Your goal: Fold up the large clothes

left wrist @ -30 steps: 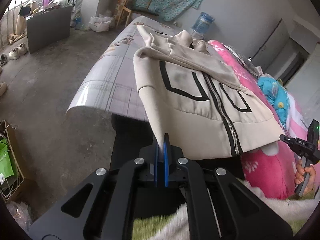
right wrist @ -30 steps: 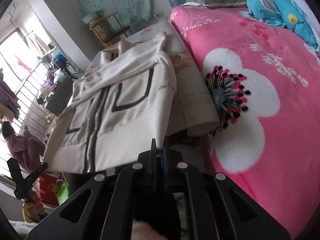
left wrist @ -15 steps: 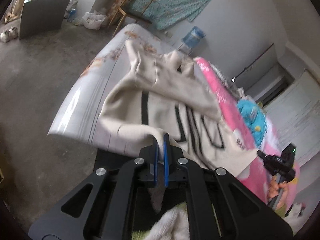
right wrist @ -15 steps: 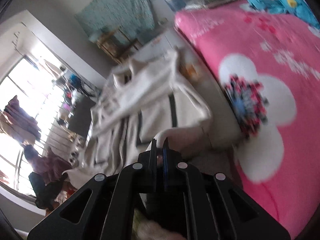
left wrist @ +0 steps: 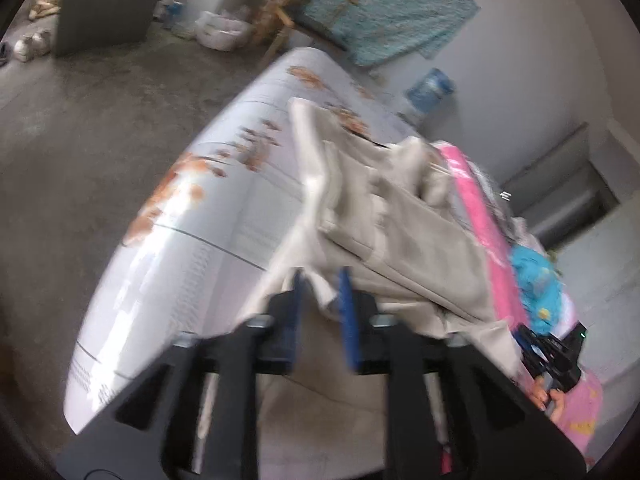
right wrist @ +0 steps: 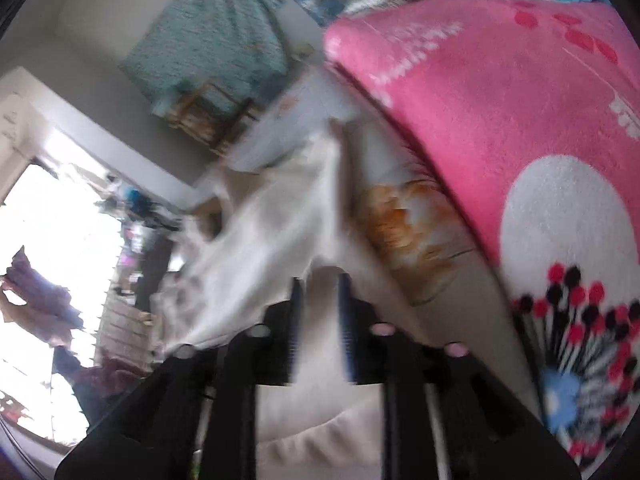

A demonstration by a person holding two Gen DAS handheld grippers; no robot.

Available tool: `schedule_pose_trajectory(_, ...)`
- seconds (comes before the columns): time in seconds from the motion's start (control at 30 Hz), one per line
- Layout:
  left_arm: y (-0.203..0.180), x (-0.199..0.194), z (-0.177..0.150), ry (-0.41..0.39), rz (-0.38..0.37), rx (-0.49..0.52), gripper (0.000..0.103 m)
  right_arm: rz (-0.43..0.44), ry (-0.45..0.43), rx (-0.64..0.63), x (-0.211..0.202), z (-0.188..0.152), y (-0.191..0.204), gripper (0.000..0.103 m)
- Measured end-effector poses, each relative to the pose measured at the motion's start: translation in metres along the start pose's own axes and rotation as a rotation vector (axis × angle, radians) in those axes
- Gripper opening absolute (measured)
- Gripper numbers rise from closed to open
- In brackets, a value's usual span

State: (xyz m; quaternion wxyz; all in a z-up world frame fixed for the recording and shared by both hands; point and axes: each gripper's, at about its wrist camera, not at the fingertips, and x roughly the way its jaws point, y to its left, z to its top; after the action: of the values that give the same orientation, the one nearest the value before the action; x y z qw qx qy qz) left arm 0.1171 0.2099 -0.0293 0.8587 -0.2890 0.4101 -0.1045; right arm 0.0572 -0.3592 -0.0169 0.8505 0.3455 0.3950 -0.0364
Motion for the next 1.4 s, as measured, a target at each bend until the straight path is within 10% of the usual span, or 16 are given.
schedule_pose_trajectory(0.17,0.010,-0.015,-0.003,-0.029,0.013,0.020,0.049,-0.106,-0.004,-0.160,-0.019,-0.019,0.004,0.051)
schedule_pose_trajectory(0.43,-0.005,-0.011,-0.045,0.039,0.275,0.228,0.051,-0.251,0.051,-0.386,-0.016,-0.052,0.012,0.054)
schedule_pose_trajectory(0.67,-0.030,-0.004,-0.053,0.013,0.353,0.355,0.014,-0.299,0.055,-0.470,-0.016,-0.061,0.027,0.015)
schedule_pose_trajectory(0.93,-0.029,-0.040,-0.069,0.095,0.318,0.370,0.013,-0.281,0.070,-0.449,-0.039,-0.072,0.019,0.015)
schedule_pose_trajectory(1.17,-0.041,-0.056,-0.057,-0.018,0.325,0.436,0.039,-0.275,-0.021,-0.448,-0.062,-0.064,0.026,0.038)
schedule_pose_trajectory(1.27,-0.058,-0.071,-0.053,-0.095,0.243,0.460,0.042,-0.202,-0.076,-0.474,-0.076,-0.069,0.050,0.051)
schedule_pose_trajectory(1.4,-0.083,-0.044,-0.063,0.003,0.044,0.433,0.043,-0.007,0.043,-0.536,-0.047,-0.096,0.094,0.053)
